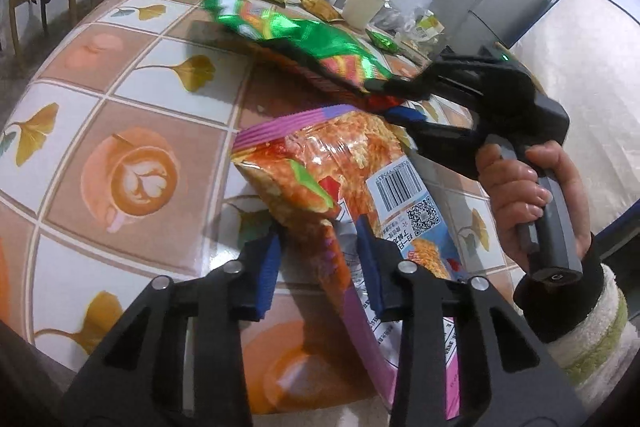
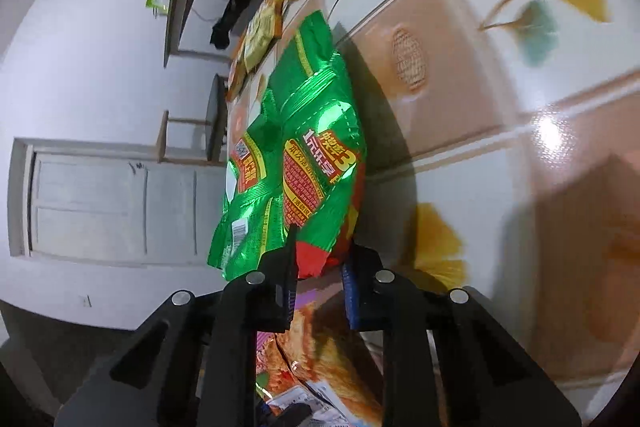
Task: Collect trash
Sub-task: 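Grasp the orange-pink chip bag with the left tool while the right tool grasps the green snack bag, then lift both snack bags off the table, adjusting the green bag in the right tool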
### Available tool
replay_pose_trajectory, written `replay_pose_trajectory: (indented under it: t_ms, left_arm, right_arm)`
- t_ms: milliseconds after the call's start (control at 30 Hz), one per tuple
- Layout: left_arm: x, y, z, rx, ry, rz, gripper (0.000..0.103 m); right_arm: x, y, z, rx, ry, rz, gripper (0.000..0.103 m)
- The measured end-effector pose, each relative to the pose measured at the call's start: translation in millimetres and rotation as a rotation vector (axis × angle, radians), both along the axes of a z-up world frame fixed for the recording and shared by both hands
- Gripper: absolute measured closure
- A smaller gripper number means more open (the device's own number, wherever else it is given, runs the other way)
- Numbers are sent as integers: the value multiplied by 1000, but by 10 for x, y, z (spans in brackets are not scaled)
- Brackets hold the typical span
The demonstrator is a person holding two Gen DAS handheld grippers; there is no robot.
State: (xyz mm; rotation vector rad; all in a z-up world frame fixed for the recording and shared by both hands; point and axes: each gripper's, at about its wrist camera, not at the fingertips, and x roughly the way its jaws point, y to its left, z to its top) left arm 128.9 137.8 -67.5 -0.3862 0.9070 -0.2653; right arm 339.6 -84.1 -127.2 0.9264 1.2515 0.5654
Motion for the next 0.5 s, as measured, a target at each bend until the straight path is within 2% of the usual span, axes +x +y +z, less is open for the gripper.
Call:
replay_pose_trajectory:
  t_ms: [333,433,500]
  left_arm:
    - [-105,54,0,45,-13,28,76]
    - [-122,92,8,76,-19,46,76]
    - [-127,146,7,76,-16,60,77]
  right_arm:
    - [-606,-1088,34,-28,-1,-142,84]
    - [-834,-1393,85,-37,-15,-137,84]
    - [-1020,-1589,144,-77,-29,-112,84]
